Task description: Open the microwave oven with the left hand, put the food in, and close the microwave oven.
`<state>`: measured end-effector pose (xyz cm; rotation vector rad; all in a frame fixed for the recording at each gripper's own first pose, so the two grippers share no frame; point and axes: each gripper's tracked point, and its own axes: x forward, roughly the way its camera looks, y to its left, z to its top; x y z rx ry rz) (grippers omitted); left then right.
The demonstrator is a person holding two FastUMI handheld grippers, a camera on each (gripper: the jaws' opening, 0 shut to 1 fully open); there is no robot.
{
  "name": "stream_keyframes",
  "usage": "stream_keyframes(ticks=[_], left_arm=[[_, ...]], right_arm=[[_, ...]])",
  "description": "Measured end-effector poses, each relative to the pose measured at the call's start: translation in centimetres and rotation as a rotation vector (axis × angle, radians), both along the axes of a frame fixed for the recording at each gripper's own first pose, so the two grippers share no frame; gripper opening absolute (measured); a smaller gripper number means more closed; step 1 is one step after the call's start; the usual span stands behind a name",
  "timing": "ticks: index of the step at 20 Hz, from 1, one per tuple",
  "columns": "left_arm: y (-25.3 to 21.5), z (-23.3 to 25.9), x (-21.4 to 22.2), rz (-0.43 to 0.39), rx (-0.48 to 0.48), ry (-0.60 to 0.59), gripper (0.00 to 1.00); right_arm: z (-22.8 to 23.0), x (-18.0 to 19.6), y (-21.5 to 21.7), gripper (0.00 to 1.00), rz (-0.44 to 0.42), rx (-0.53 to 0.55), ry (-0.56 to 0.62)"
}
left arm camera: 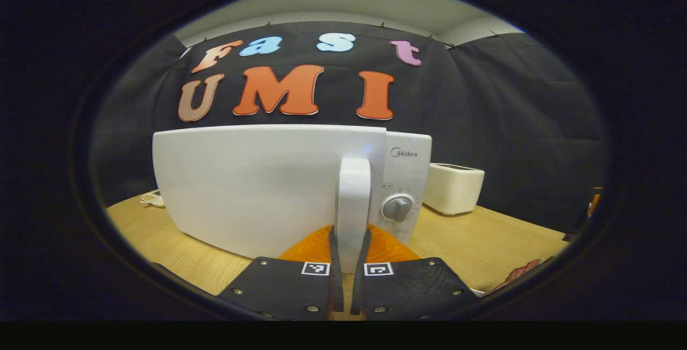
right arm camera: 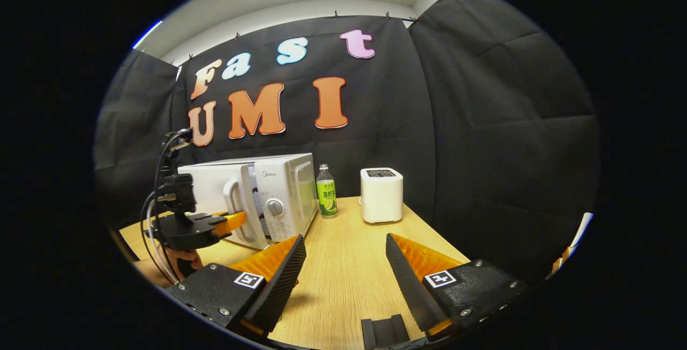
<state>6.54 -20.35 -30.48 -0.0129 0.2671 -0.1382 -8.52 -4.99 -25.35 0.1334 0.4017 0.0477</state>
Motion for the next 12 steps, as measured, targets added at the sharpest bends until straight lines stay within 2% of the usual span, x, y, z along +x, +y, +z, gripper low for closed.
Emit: stream_keyframes(ticks=[1,2,3,4,5,6,7,8,9,10,12], left_arm=[[0.3,0.3,-1.0,-0.013,-0.008,-0.006,0.12],[0.6,0.4,-1.9,-0.025,-0.015,-0.004,0.08],[1.1,0.8,-2.9,-0.038,-0.013,-0.010,0.12],[1.5,1.1,-3.9,-0.046,-0.011,-0.012,0.08],[2.1,1.3,-5.1,-0.052,-0.007,-0.018,0.08],[2.7,1.6,-6.1,-0.057,-0.005,-0.019,0.12],[3.2,1.7,-7.1,-0.060,-0.006,-0.025,0.04],[3.9,2.0,-8.2,-0.065,-0.004,-0.029,0.08],[4.7,2.3,-9.3,-0.068,-0.004,-0.037,0.04],[5.6,2.6,-10.3,-0.070,0.000,-0.049,0.08],[7.5,3.3,-12.4,-0.066,0.013,-0.070,0.08]], right_arm=[[-0.3,-0.1,0.2,0.93,0.001,0.003,0.010],[-0.8,-0.1,0.6,0.93,0.006,0.011,0.022],[-1.2,-0.1,1.1,0.93,0.012,0.020,0.033],[-1.5,-0.1,1.5,0.94,0.018,0.026,0.046],[-2.0,-0.2,1.9,0.93,0.025,0.030,0.060],[-2.4,-0.2,2.3,0.93,0.030,0.034,0.074],[-2.7,-0.3,2.7,0.93,0.038,0.039,0.084],[-2.9,-0.3,3.1,0.93,0.044,0.044,0.093],[-3.1,-0.2,3.5,0.93,0.051,0.048,0.103],[-3.5,-0.2,3.8,0.93,0.056,0.050,0.113],[-4.1,-0.1,4.5,0.93,0.066,0.053,0.131]])
